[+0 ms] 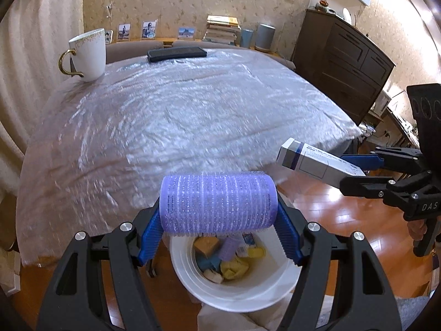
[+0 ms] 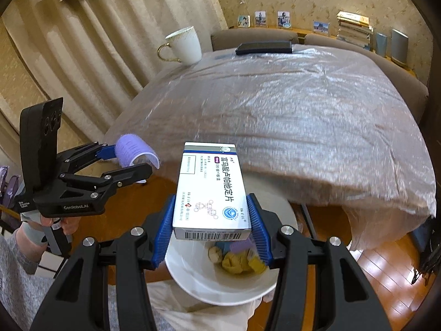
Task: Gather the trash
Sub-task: 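Carry the purple roller and medicine box over the white bin with both tools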
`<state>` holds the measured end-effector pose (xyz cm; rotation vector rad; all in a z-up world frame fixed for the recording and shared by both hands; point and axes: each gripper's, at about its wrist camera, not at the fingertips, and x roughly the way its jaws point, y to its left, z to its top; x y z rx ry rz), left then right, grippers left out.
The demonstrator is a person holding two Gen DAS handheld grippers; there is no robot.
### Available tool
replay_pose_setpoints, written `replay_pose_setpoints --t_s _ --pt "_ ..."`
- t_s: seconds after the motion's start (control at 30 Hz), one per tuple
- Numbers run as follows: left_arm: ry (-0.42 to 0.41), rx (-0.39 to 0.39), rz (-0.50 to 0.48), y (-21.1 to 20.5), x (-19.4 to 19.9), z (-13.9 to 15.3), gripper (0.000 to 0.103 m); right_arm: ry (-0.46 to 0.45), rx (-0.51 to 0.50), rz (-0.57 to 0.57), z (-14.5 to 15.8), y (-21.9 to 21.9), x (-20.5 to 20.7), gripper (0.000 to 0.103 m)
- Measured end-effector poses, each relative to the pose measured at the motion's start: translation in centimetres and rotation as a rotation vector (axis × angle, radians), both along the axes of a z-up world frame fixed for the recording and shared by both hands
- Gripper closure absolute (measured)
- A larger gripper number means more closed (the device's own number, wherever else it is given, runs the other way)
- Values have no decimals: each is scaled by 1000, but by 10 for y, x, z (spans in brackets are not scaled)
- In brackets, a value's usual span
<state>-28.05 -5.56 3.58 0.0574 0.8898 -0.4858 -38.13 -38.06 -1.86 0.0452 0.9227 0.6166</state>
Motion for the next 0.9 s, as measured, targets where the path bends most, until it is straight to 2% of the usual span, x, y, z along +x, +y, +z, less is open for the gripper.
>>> replay_pose_setpoints --t_s 0.4,0.9 --pt "62 34 50 -15 -22 -24 32 61 -9 53 -25 -8 -20 53" --pt "130 108 83 -26 -23 -65 32 103 -57 73 -58 0 -22 53"
